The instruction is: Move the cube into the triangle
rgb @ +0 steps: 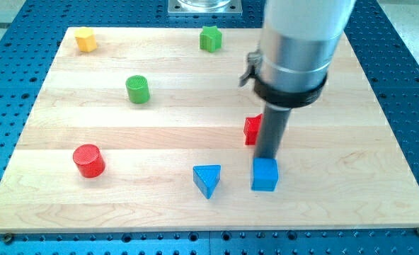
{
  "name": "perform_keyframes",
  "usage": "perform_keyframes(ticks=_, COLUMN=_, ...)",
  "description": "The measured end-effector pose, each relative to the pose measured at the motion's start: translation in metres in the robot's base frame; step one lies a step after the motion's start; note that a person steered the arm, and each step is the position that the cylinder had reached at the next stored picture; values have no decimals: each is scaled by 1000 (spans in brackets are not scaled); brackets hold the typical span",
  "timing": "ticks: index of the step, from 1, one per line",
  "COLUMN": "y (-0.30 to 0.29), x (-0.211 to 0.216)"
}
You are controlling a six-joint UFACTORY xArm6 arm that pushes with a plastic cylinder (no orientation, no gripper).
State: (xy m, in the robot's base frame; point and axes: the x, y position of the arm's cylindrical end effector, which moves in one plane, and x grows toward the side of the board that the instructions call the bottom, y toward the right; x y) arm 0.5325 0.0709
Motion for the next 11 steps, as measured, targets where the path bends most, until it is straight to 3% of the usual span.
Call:
perform_keyframes(ticks=2, y=65, x=17)
perform_keyframes(ticks=5, y=-18, x=30)
perform_keyframes(ticks=7, y=-15, x=81)
perform_keyframes(ticks=8, y=-56, x=58)
perform_keyframes(ticks=9, y=-23, x=41)
perform_keyframes(ticks=10, y=-36, x=-8)
perform_keyframes(ticks=11, y=-83, x=-39)
